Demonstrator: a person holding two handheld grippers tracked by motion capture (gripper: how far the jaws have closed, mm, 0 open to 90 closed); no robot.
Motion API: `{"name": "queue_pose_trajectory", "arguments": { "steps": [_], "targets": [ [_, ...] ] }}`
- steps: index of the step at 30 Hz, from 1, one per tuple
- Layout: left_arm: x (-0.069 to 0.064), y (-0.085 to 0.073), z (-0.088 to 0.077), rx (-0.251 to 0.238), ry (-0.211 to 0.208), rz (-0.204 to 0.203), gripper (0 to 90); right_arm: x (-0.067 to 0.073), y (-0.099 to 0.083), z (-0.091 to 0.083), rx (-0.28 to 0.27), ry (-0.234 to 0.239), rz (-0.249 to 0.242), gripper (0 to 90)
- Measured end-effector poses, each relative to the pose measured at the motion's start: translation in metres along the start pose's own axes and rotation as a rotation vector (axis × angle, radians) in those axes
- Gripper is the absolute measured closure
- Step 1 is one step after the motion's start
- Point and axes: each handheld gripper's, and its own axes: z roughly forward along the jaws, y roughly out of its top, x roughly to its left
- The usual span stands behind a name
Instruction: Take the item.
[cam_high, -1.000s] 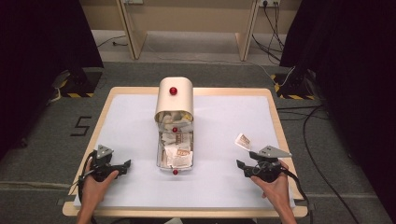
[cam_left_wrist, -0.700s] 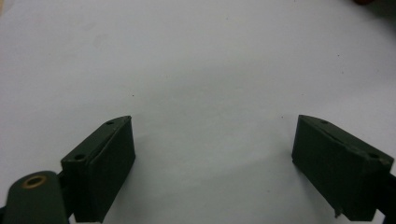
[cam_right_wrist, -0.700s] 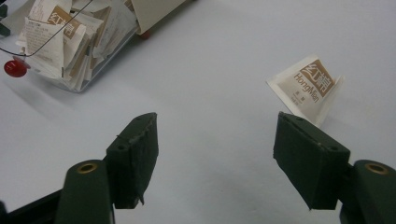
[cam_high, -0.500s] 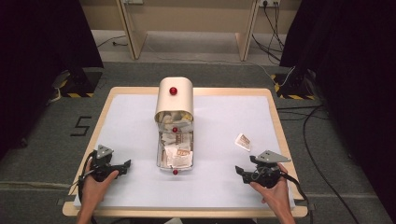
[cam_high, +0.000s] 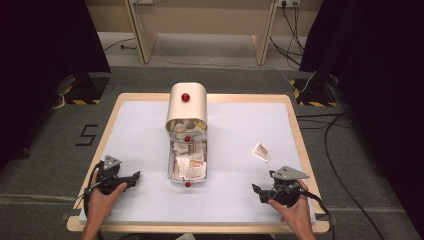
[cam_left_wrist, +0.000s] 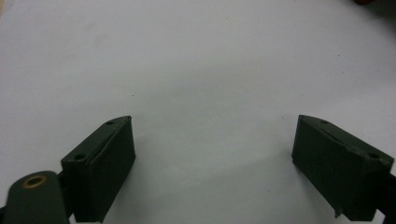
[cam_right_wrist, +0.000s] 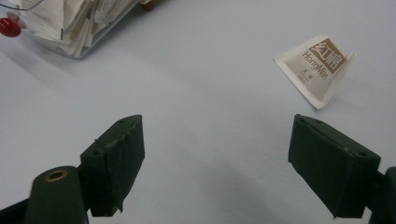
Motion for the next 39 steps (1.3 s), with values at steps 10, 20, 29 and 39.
{"name": "queue_pose_trajectory", "arguments": {
  "steps": [10,20,29,39],
  "targets": [
    [0.0,0.0,0.0,0.0,0.0,0.0,12.3,-0.003,-0.01,-0.007,-0.001,0.006,0.027,20.4],
    [0.0,0.0,0.0,0.0,0.0,0.0,12.3,0.002,-0.016,-0.01,0.015,0.017,0.01,20.7],
    [0.0,0.0,0.0,0.0,0.0,0.0,12.3,0.001,-0.026,-0.014,0.024,0.04,0.038,21.3],
    [0.0,0.0,0.0,0.0,0.001,0.0,12.3,0.006,-0.034,-0.015,0.053,0.056,0.034,21.5]
  ]
}}
